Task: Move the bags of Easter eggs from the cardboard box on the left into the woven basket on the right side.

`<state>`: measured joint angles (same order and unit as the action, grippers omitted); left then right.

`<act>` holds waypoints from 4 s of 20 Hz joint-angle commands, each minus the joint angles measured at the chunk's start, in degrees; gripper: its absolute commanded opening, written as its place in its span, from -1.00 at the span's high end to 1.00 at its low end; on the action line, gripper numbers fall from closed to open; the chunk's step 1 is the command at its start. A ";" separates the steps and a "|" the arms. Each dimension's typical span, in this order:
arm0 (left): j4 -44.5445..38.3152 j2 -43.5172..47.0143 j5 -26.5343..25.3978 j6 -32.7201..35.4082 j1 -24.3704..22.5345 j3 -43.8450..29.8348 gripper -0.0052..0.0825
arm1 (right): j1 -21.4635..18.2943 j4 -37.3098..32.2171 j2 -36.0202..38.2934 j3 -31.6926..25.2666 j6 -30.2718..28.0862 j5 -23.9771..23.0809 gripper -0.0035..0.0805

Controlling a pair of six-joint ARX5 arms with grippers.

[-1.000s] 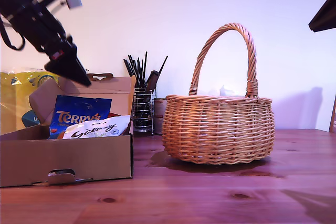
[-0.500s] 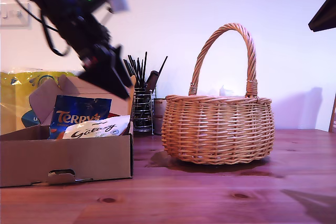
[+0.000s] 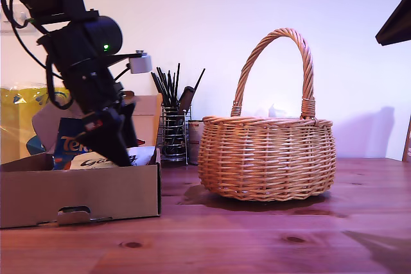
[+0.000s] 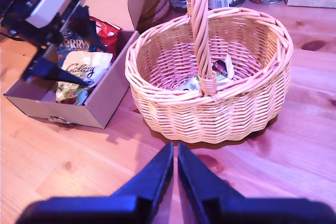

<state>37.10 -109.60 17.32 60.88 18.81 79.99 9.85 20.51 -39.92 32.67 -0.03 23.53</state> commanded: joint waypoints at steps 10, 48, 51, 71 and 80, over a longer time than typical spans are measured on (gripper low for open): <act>15.08 -0.42 -0.02 -8.17 0.92 0.02 -0.63 | 0.26 -1.25 -1.18 0.68 -0.04 0.09 0.95; -8.98 11.04 5.64 -34.71 10.84 6.97 0.93 | 0.26 -0.11 -1.16 0.68 0.04 0.57 0.95; -20.98 6.97 6.23 -38.60 12.81 6.97 0.94 | 0.26 -0.11 -1.16 0.68 0.07 0.59 0.95; -29.03 -3.69 11.17 -45.03 17.38 7.04 0.76 | 0.26 -0.98 -1.16 0.68 0.04 0.57 0.95; -31.52 -3.63 6.82 -39.10 17.59 8.33 0.09 | 0.26 -0.94 -1.16 0.68 0.07 0.61 0.95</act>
<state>5.91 -112.73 24.56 20.51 36.25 87.55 9.85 20.08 -41.10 32.67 -0.03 23.73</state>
